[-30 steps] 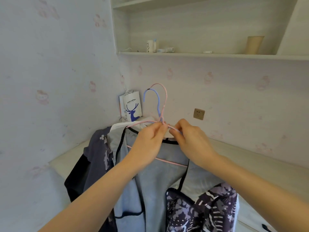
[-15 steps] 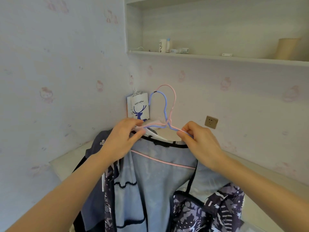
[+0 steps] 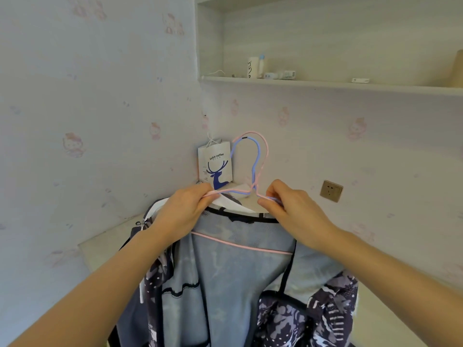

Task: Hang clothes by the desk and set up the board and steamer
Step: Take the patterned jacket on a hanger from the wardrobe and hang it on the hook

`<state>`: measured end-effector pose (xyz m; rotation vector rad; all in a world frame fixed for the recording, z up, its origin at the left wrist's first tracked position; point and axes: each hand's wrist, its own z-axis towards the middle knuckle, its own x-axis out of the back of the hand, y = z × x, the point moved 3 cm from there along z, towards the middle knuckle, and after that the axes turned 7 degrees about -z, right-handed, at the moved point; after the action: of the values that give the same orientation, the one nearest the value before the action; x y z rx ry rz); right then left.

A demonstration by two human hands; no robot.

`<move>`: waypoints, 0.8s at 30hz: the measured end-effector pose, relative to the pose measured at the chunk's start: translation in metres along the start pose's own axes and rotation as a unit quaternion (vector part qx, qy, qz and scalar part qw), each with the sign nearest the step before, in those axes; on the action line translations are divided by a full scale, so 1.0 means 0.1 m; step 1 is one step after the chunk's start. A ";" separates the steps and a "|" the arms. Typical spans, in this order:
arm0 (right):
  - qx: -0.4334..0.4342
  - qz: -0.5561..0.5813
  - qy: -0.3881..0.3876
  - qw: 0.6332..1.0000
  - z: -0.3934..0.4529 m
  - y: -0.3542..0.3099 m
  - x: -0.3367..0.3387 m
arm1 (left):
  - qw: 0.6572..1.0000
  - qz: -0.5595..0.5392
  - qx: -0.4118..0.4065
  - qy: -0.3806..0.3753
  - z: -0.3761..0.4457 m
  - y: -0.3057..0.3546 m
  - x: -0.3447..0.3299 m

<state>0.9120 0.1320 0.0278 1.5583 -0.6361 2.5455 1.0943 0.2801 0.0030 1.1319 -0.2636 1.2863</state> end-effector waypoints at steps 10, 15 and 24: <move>0.062 -0.059 0.025 0.996 0.10 0.28 -0.11 | 0.995 -0.007 0.045 0.085 0.01 -0.30 0.37; 0.081 -0.044 0.052 0.994 0.25 0.16 -0.19 | 0.991 -0.013 0.074 0.113 -0.01 -0.40 0.49; 0.064 0.015 0.097 0.993 0.63 0.23 -0.43 | 0.983 -0.013 0.117 0.139 -0.14 -0.86 0.73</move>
<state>0.9787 0.0922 0.0083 1.3195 -0.4857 2.7663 1.1855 0.3476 0.0045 1.1315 0.1131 1.4595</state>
